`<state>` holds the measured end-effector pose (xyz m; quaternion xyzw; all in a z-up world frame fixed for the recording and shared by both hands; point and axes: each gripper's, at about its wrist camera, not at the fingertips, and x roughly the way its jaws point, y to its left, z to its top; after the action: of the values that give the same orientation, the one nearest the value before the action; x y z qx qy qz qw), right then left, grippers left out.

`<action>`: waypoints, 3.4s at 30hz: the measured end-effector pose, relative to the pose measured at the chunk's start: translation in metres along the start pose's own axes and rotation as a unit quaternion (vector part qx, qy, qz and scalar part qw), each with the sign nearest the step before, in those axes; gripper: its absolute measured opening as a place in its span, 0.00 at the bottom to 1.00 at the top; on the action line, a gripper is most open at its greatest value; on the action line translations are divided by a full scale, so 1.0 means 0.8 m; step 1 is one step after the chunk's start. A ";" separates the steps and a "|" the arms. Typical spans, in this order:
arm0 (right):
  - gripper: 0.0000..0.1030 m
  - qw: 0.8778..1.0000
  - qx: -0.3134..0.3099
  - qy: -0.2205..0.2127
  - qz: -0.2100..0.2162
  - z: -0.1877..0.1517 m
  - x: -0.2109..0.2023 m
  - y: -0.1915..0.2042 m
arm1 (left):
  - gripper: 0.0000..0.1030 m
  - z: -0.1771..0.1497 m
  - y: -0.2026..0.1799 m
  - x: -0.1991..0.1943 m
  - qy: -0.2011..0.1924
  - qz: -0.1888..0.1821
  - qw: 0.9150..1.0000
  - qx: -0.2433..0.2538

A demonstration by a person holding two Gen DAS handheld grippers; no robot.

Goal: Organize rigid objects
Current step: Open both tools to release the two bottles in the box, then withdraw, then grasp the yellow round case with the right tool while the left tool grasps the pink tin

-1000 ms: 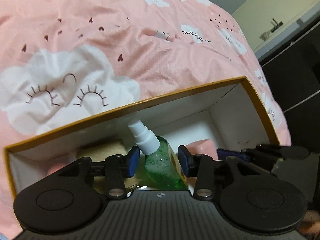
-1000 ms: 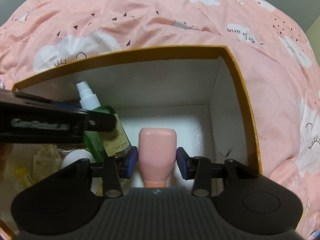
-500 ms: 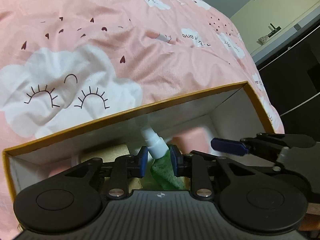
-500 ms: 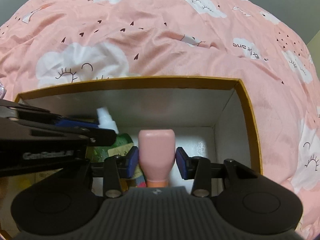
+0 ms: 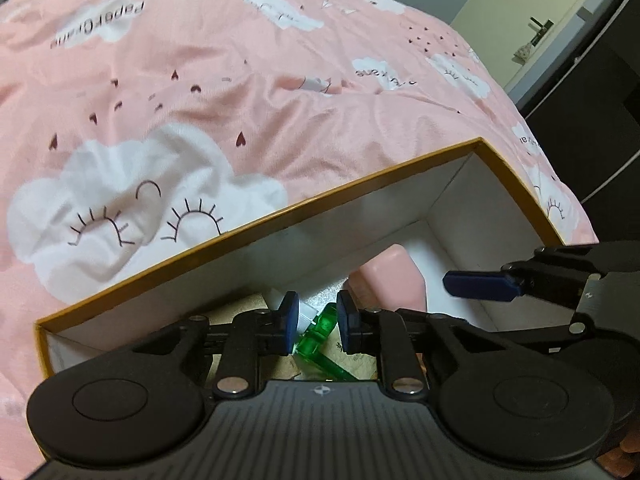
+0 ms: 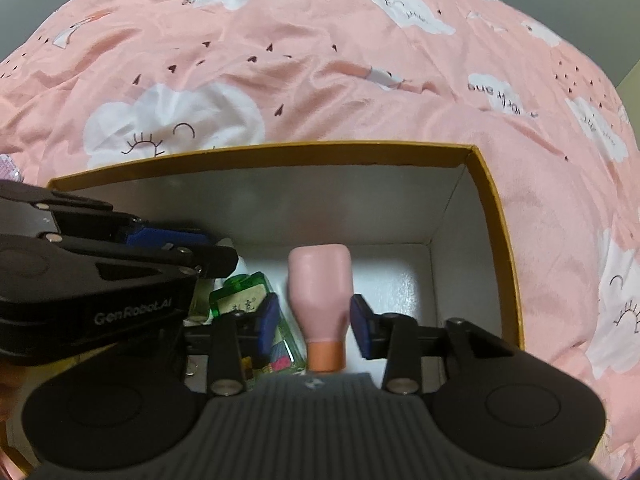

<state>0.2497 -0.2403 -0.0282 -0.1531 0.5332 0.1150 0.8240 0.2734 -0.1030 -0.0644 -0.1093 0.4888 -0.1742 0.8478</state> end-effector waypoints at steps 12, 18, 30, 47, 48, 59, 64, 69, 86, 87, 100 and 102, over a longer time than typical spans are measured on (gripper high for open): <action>0.72 0.996 0.016 -0.082 0.040 -0.040 -0.070 0.039 | 0.26 -0.042 0.009 -0.094 -0.071 0.029 0.996 0.036; 0.78 0.988 0.022 -0.124 0.084 -0.045 -0.100 0.082 | 0.35 -0.068 0.046 -0.163 -0.115 0.042 0.992 0.031; 0.82 0.965 -0.010 -0.145 0.220 -0.030 -0.113 0.200 | 0.43 -0.151 0.139 -0.264 -0.128 0.164 0.976 0.057; 0.83 0.958 -0.053 -0.053 0.277 -0.020 -0.029 0.313 | 0.52 -0.256 0.219 -0.325 -0.093 0.242 0.961 0.095; 0.83 0.958 -0.059 -0.049 0.276 -0.019 -0.025 0.318 | 0.52 -0.259 0.223 -0.324 -0.091 0.240 0.962 0.092; 0.74 0.950 -0.138 -0.005 0.279 0.002 0.005 0.370 | 0.57 -0.241 0.231 -0.333 -0.107 0.217 0.965 0.101; 0.66 0.944 -0.173 0.022 0.279 0.009 0.027 0.393 | 0.59 -0.228 0.238 -0.325 -0.089 0.205 0.969 0.109; 0.65 0.941 -0.176 0.041 0.285 0.018 0.046 0.400 | 0.60 -0.215 0.243 -0.315 -0.066 0.197 0.971 0.116; 0.52 0.949 -0.161 0.025 0.270 0.033 0.048 0.377 | 0.72 -0.157 0.236 -0.274 -0.018 0.184 0.962 0.201; 0.52 0.952 -0.156 0.020 0.264 0.035 0.047 0.371 | 0.74 -0.151 0.233 -0.269 -0.013 0.182 0.959 0.214; 0.52 0.972 -0.106 0.002 0.208 0.058 0.062 0.317 | 0.77 -0.089 0.240 -0.181 0.025 0.181 0.943 0.277; 0.52 0.973 -0.103 0.004 0.205 0.058 0.065 0.316 | 0.77 -0.083 0.242 -0.165 0.035 0.185 0.940 0.284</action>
<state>0.2208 0.0131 -0.0903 -0.1247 0.5419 0.3349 0.7607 0.1911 0.1267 -0.0621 0.2344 0.4604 -0.1493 0.8431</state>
